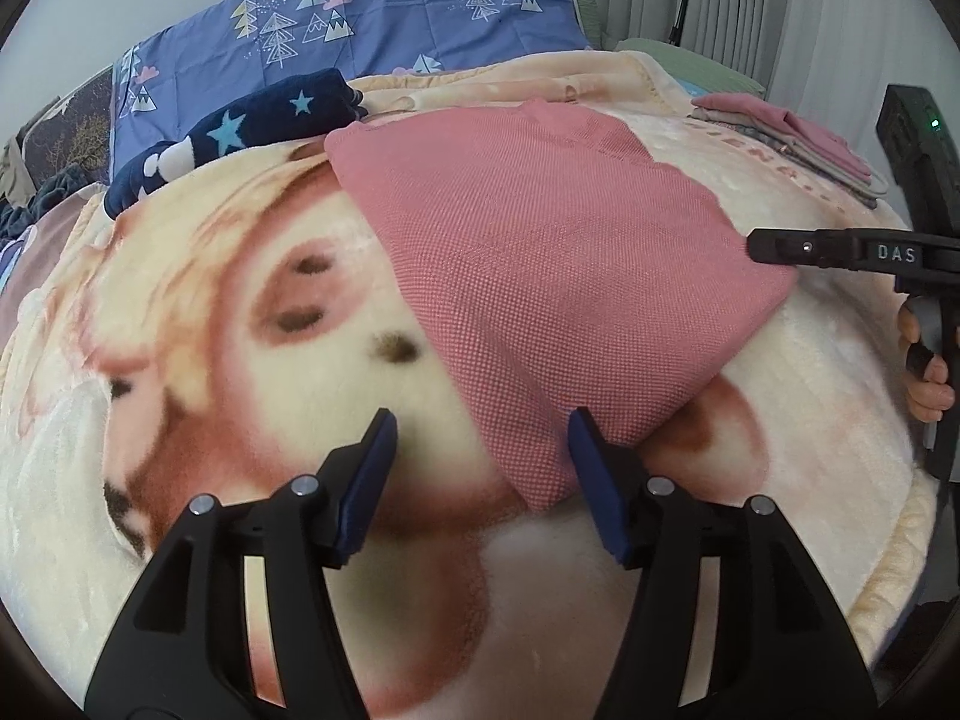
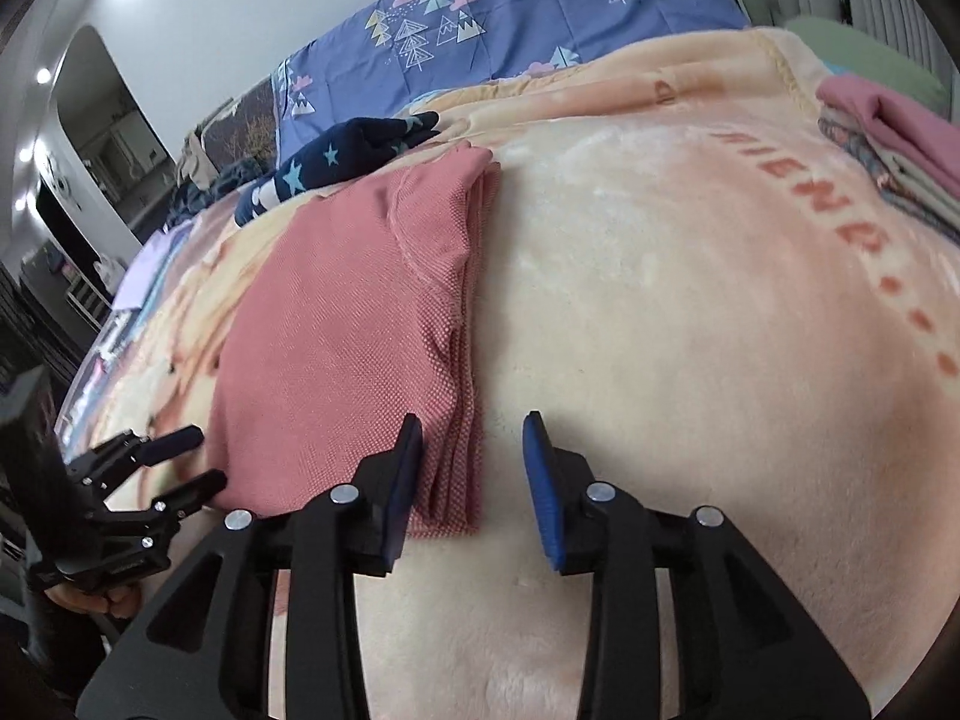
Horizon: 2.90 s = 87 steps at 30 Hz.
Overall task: Fold small clothes
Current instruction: 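Slide the open left gripper under the folded pink sweatshirt edge, then grasp the folded sweatshirt with the right gripper and lift it off the blanket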
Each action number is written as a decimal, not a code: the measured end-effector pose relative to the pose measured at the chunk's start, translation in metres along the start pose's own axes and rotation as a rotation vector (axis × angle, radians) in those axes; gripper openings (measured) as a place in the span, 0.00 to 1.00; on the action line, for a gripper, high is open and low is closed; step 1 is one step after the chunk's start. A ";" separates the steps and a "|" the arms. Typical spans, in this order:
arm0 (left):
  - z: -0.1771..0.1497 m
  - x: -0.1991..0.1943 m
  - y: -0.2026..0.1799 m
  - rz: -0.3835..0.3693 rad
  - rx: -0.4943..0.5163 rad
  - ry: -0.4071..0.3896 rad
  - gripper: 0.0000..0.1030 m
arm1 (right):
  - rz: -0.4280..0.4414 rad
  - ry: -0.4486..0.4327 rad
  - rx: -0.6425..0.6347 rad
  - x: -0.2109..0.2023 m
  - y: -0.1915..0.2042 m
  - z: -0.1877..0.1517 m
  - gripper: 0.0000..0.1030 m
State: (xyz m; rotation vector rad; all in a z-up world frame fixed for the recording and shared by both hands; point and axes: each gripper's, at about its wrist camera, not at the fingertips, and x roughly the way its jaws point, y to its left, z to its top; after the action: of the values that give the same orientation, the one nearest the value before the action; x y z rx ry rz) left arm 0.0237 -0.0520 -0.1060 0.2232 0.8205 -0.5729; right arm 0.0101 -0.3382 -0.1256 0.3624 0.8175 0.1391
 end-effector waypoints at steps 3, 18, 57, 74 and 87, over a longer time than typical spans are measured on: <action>0.010 -0.012 0.007 -0.073 -0.035 -0.028 0.59 | 0.058 -0.013 0.027 -0.006 -0.002 0.009 0.46; 0.054 0.037 0.049 -0.179 -0.213 0.036 0.63 | 0.088 0.048 -0.017 0.028 0.005 0.044 0.57; 0.117 0.114 0.072 -0.304 -0.279 0.081 0.52 | 0.311 0.212 -0.062 0.107 -0.003 0.100 0.62; 0.158 0.006 0.027 -0.226 -0.075 -0.197 0.26 | 0.317 -0.147 -0.182 -0.024 0.039 0.107 0.22; 0.239 -0.032 -0.024 -0.169 0.104 -0.349 0.26 | 0.252 -0.344 -0.153 -0.088 0.026 0.159 0.21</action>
State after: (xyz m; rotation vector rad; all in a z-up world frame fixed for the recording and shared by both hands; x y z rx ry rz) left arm 0.1421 -0.1553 0.0785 0.1441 0.4733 -0.7890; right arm 0.0677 -0.3788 0.0440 0.3325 0.4165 0.3625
